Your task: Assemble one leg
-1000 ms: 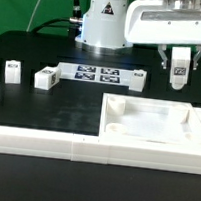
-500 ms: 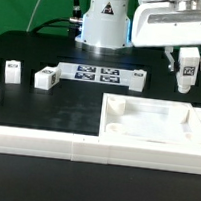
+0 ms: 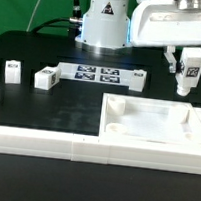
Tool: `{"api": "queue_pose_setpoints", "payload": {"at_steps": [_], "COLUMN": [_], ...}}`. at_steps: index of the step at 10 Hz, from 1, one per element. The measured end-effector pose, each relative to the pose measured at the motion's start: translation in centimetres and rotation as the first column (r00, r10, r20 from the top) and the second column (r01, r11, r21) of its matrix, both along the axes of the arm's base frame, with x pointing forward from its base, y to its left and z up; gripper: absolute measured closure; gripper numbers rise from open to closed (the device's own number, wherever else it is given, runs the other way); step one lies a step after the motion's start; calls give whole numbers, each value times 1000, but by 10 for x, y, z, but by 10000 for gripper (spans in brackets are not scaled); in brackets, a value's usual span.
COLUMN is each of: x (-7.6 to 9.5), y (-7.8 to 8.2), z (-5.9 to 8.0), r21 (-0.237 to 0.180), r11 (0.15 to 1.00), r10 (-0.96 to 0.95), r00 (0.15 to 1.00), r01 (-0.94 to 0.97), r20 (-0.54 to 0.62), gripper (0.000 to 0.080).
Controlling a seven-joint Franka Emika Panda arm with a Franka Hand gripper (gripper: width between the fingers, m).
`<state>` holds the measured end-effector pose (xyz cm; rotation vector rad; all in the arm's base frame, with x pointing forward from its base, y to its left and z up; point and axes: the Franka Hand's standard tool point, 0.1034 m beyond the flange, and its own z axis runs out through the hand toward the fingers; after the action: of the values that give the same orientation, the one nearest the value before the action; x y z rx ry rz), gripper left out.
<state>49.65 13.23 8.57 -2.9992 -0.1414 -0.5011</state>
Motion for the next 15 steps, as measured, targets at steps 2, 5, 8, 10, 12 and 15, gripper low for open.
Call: {"api": "queue_pose_setpoints", "payload": {"at_steps": [2, 5, 8, 10, 12, 15], "x": [1, 34, 76, 81, 83, 94], "y": [0, -4, -9, -10, -11, -5], "z": [0, -2, -1, 0, 2, -3], "r21": [-1, -23, -29, -32, -34, -32], "r11": [1000, 998, 997, 996, 996, 996], "r10": [4, 58, 78, 85, 80, 84], "r00": [1000, 998, 995, 995, 992, 986], "r01": [-4, -57, -76, -83, -77, -80], "r20": [2, 37, 56, 57, 101, 147], "gripper": [509, 509, 509, 509, 509, 509]}}
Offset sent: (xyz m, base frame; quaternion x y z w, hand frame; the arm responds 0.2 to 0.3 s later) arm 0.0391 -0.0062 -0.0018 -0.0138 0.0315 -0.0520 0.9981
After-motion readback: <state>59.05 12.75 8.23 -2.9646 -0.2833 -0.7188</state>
